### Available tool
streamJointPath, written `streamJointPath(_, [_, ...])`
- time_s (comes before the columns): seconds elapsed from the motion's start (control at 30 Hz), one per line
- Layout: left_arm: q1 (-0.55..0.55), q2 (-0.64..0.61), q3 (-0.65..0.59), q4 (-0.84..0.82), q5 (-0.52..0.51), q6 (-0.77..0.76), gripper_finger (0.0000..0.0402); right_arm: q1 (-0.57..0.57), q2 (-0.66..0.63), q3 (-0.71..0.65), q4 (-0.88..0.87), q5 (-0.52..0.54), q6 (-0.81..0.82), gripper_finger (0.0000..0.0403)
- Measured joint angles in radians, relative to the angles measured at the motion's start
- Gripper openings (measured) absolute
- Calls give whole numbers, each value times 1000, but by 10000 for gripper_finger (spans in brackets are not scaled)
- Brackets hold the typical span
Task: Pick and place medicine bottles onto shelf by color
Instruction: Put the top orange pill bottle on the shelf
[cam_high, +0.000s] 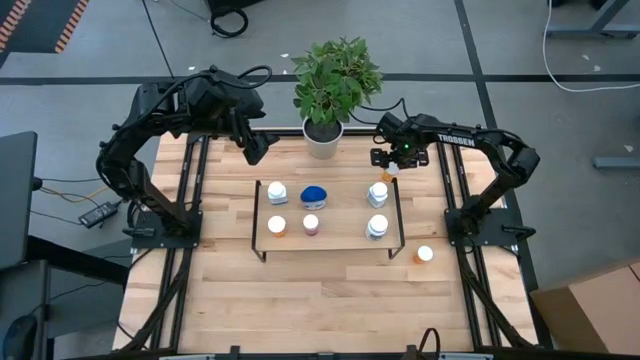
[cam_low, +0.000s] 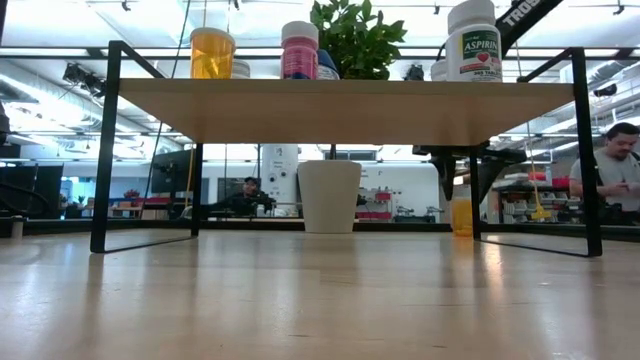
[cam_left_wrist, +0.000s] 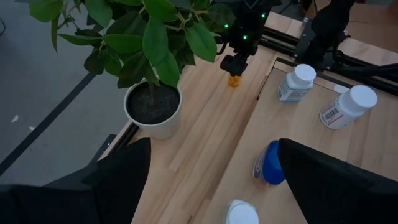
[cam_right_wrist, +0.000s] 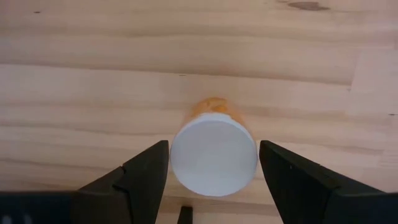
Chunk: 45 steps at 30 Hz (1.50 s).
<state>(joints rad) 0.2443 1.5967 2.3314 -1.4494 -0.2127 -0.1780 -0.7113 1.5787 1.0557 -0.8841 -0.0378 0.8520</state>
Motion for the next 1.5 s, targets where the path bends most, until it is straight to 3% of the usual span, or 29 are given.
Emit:
streamJointPath(0.4, [-23, 0, 0, 0, 0, -13, 355, 0, -1, 0, 0, 11, 0, 216])
streamJointPath(0.93, [-26, 0, 0, 0, 0, -12, 355, 8, -7, 0, -93, -90, -72, 218])
streamJointPath(1.27, [-26, 0, 0, 0, 0, -19, 355, -2, -155, 0, -172, -3, -42, 219])
streamJointPath(1.5, [-26, 0, 0, 0, 0, -16, 355, -2, -271, 23, -264, -7, -43, 219])
